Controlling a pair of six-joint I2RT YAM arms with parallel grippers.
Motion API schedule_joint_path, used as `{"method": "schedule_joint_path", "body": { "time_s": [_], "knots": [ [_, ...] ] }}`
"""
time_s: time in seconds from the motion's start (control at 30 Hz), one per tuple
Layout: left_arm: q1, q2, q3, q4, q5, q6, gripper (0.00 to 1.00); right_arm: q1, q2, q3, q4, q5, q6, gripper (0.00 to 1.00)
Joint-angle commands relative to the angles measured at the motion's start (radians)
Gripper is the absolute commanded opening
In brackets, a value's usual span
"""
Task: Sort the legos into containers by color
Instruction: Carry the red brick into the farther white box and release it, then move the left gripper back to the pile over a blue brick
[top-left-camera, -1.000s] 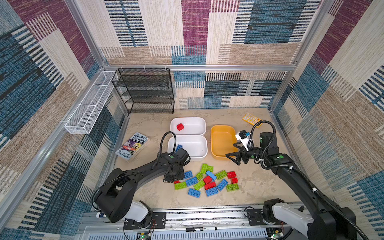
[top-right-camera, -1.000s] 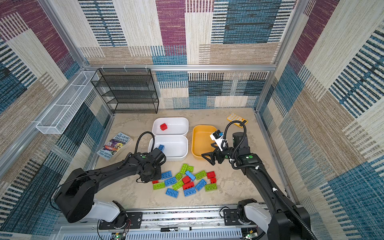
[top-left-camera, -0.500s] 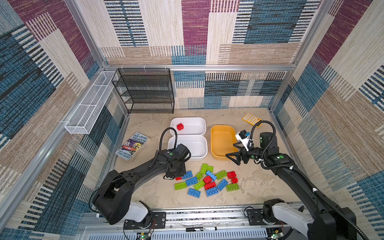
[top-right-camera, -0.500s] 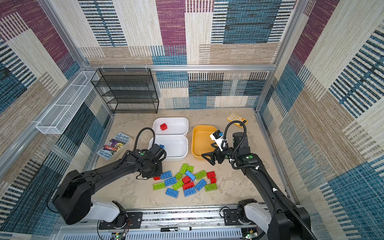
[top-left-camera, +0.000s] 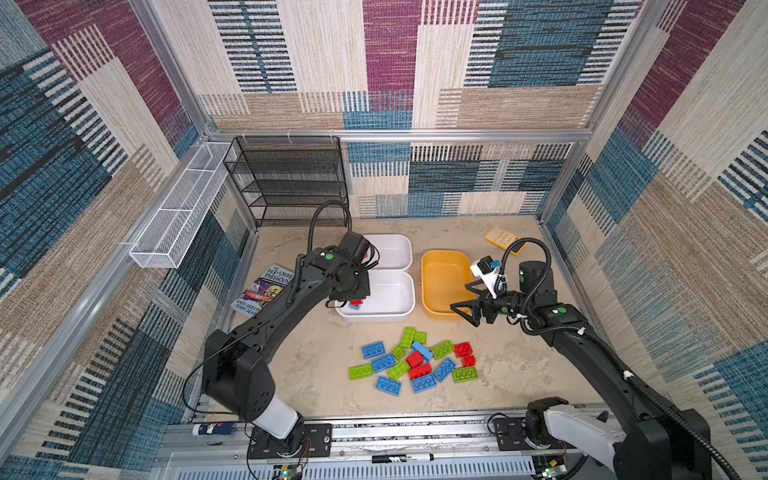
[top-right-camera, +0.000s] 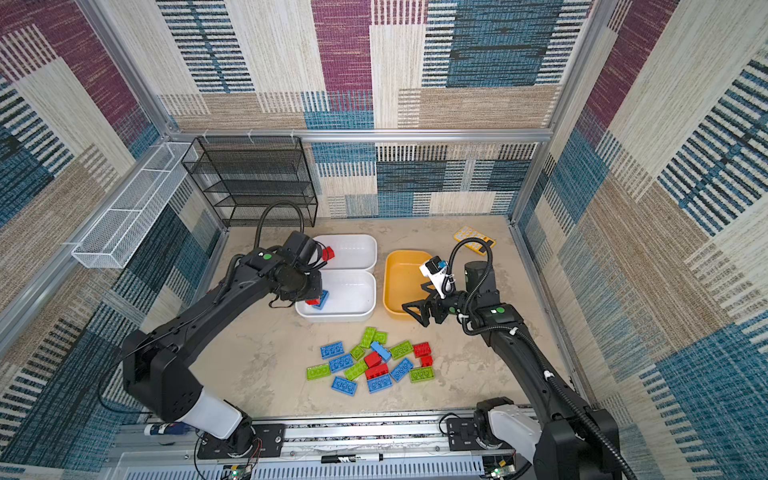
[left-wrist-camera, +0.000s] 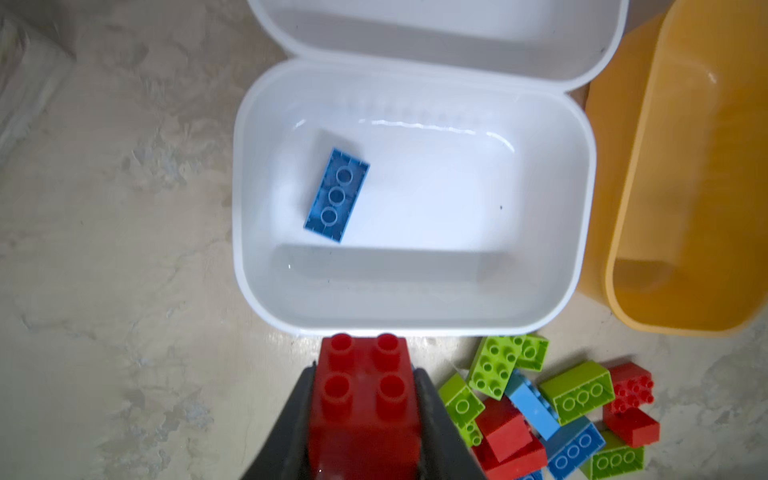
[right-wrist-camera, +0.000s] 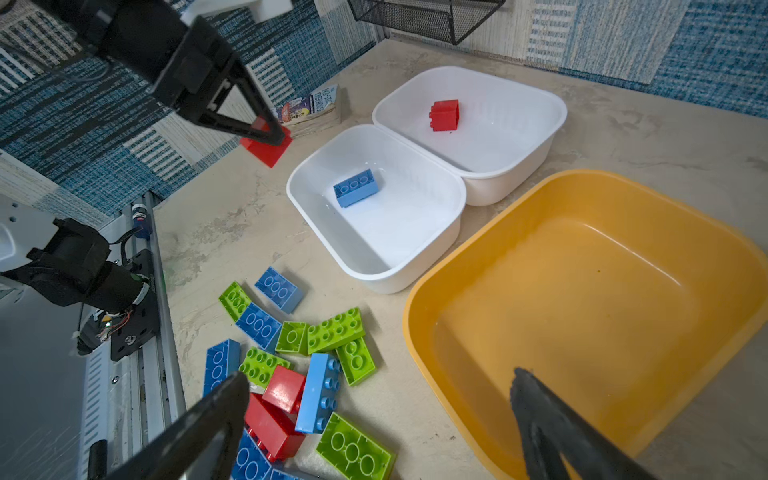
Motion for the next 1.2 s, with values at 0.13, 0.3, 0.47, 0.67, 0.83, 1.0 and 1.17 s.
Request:
{"method": "schedule_joint_path", "body": {
  "time_s": [0.13, 0.3, 0.47, 0.67, 0.83, 1.0, 1.17],
  "knots": [
    [0.058, 0.237, 0.212, 0.168, -0.057, 0.151, 0.25, 0.000, 0.038, 0.027, 0.079, -0.069, 0.040, 0.99],
    [0.075, 0.398, 0.342, 0.245, -0.071, 0.210, 0.25, 0.000, 0.070, 0.060, 0.074, -0.075, 0.030, 0.99],
    [0.085, 0.527, 0.448, 0.243, -0.091, 0.257, 0.25, 0.001, 0.093, 0.085, 0.053, -0.063, 0.011, 0.99],
    [0.101, 0.620, 0.495, 0.224, -0.068, 0.276, 0.26, 0.000, 0.131, 0.116, 0.034, -0.053, -0.015, 0.99],
    [0.115, 0.645, 0.527, 0.191, -0.071, 0.292, 0.38, 0.000, 0.163, 0.140, 0.030, -0.074, -0.021, 0.99],
    [0.114, 0.596, 0.545, 0.135, -0.015, 0.296, 0.71, 0.002, 0.168, 0.136, 0.030, -0.109, -0.034, 0.99],
    [0.112, 0.468, 0.474, 0.091, 0.045, 0.305, 0.84, 0.003, 0.167, 0.127, 0.028, -0.118, -0.028, 0.99]
  ]
}}
